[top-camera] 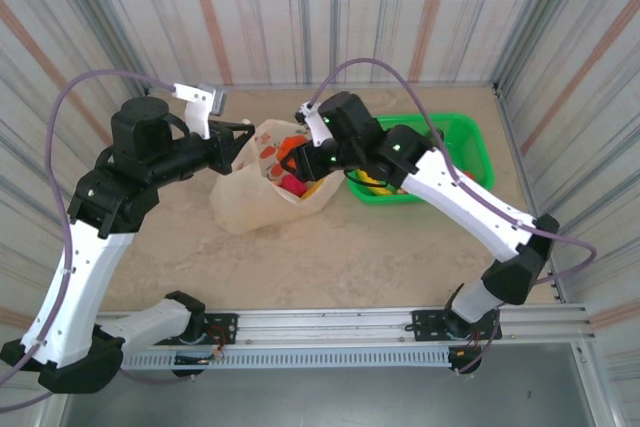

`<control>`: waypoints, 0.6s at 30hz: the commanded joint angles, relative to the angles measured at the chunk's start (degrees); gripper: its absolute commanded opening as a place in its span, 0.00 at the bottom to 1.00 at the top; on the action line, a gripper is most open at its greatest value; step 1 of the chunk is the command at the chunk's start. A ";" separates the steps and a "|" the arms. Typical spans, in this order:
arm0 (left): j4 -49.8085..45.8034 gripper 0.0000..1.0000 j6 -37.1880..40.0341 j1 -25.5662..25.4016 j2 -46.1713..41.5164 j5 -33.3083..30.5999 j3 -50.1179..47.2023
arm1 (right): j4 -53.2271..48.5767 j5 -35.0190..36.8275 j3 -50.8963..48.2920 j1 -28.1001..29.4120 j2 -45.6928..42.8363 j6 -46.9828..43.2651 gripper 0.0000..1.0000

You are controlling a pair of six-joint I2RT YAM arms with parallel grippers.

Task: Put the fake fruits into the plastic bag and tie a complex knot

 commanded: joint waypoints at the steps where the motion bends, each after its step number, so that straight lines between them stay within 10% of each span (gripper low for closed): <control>1: -0.47 0.02 1.46 -0.44 -0.96 -1.05 0.35 | 2.05 8.14 1.21 0.47 3.27 2.18 0.60; 6: -0.53 0.01 1.63 -0.44 -0.71 -1.69 0.87 | -2.34 12.11 8.69 0.86 12.99 3.86 0.60; 12: -1.37 0.02 1.98 -0.44 -0.18 -2.65 1.84 | -6.63 13.95 15.36 1.12 18.84 4.48 0.85; 18: -1.73 0.02 2.34 -0.69 0.44 -3.82 2.41 | -5.75 11.79 15.23 1.03 15.51 4.23 0.83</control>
